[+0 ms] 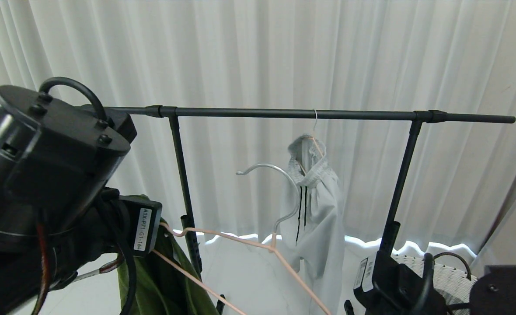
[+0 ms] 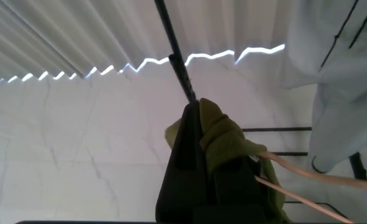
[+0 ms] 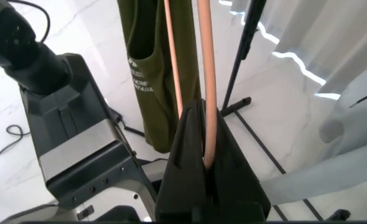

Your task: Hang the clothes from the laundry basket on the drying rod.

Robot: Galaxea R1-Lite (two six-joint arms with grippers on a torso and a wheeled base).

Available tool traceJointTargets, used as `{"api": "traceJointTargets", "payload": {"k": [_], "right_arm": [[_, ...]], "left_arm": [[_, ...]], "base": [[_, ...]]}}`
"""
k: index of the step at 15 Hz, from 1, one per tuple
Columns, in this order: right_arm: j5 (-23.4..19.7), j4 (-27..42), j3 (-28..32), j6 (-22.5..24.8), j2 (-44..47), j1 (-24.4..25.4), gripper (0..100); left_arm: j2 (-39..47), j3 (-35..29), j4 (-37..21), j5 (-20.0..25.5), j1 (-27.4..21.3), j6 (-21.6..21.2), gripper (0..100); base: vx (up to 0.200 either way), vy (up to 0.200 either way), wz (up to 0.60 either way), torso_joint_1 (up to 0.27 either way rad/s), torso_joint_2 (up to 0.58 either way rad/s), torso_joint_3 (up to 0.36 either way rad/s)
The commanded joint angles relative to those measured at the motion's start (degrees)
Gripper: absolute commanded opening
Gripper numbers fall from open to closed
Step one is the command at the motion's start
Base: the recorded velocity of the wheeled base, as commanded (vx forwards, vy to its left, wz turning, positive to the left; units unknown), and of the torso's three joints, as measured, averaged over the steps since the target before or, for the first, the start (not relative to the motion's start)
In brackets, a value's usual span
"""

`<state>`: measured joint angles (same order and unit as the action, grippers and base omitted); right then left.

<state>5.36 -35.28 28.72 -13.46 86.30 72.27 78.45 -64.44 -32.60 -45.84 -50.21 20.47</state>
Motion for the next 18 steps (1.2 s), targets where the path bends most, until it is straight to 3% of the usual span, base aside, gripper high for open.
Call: {"api": "traceJointTargets", "payload": {"k": [1, 5, 8, 10, 14, 18], "right_arm": [[-0.1, -1.0, 0.1, -1.1, 2.9, 0.1, 0], [-0.4, -2.2, 0.2, -1.2, 4.5, 0.4, 0], [-0.4, -2.1, -0.1, -1.6, 4.3, 1.6, 0], [-0.3, -2.1, -0.6, -1.7, 2.8, 1.8, 0], [-0.4, -2.0, -7.9, -1.7, -5.7, 1.7, 0], [-1.1, -1.7, -7.6, -1.7, -7.8, 1.9, 0]], "left_arm": [[-0.5, 0.0, 0.0, -0.2, -2.3, 2.6, 0], [-1.3, -0.1, 0.0, 0.0, -8.7, 3.7, 0], [-1.3, 0.0, 0.0, -0.1, -10.4, 3.4, 0], [-1.5, 0.6, -0.1, -0.3, -10.2, 3.4, 0], [-1.5, 0.7, -0.2, -0.3, -4.1, 1.7, 0], [0.2, 0.5, -0.1, -0.3, -4.6, 1.2, 0]], "base": [[0.0, 0.0, 0.0, 0.0, 0.0, 0.0], [0.0, 0.0, 0.0, 0.0, 0.0, 0.0], [0.0, 0.0, 0.0, 0.0, 0.0, 0.0], [0.0, 0.0, 0.0, 0.0, 0.0, 0.0], [0.0, 0.0, 0.0, 0.0, 0.0, 0.0], [0.0, 0.0, 0.0, 0.0, 0.0, 0.0]]}}
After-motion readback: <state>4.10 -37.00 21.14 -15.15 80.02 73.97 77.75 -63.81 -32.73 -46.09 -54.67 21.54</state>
